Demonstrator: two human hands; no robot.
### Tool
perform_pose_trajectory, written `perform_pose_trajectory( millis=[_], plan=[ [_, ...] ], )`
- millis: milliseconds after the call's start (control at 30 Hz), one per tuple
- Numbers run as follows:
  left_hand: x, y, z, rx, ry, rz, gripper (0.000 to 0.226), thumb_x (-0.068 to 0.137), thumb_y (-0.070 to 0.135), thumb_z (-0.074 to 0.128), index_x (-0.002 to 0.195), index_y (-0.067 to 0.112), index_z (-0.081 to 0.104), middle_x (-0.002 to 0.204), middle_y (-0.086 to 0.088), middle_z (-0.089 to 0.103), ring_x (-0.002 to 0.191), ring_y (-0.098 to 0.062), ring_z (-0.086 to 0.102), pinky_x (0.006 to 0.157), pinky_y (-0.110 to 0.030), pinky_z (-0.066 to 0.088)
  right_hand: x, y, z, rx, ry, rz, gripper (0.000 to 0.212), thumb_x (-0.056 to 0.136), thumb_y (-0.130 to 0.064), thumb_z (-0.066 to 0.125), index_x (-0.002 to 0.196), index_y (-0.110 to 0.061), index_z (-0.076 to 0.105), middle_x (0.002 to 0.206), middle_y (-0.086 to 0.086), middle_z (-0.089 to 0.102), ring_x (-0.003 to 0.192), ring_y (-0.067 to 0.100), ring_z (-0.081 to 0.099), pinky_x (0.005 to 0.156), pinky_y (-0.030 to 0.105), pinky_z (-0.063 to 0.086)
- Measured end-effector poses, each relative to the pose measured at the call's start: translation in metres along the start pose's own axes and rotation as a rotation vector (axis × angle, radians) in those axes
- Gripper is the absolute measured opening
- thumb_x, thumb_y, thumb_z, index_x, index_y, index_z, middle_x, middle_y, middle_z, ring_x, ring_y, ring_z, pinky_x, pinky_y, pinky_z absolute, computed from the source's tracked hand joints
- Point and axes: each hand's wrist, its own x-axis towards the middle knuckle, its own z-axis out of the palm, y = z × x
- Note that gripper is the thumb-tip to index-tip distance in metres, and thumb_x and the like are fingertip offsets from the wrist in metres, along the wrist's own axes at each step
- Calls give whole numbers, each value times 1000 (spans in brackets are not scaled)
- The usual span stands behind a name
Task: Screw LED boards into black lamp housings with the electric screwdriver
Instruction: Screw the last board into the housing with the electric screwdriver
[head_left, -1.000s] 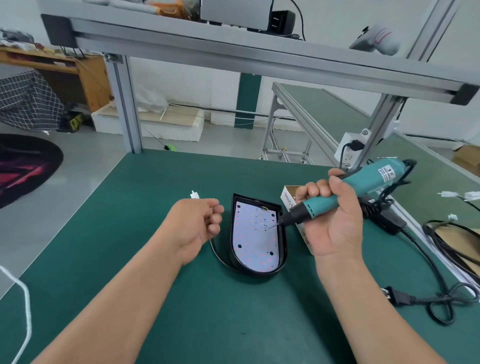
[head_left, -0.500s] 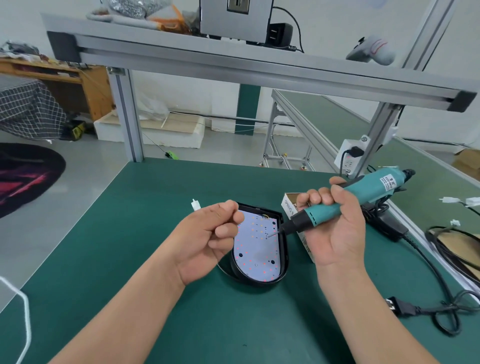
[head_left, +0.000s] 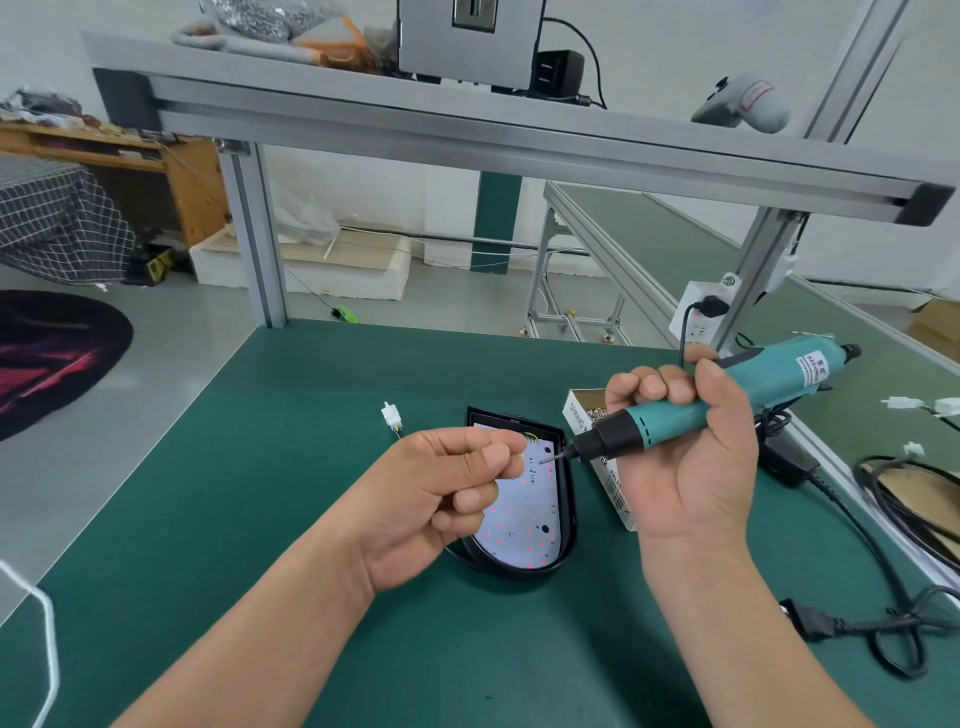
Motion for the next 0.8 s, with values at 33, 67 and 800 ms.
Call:
perform_pose_trajectory(
  millis=[33,67,800],
  plan=[
    [0,-1,1,25,1,8,14,87,13,76,98,9,83,90,-8,72,51,-6,45,41,-16,31,0,0,1,5,-4,1,8,102,-15,57,99,-19,65,69,-5,49,70,16,52,84,34,53],
    [0,-2,2,58,4,15,12,87,14,77,96,11,83,91,-8,72,50,-6,45,41,-16,31,-1,0,2,9,-9,3,9,102,-16,57,99,-19,65,69,-5,49,70,16,52,84,35,54],
    [0,-10,10,-27,44,-98,17,81,3,79,98,6,83,101,-18,75,48,-6,45,38,-16,31,-7,2,6,-32,-53,-2,13,103,-17,56,100,-21,67,71,-5,50,72,15,53,86,35,54]
  ],
)
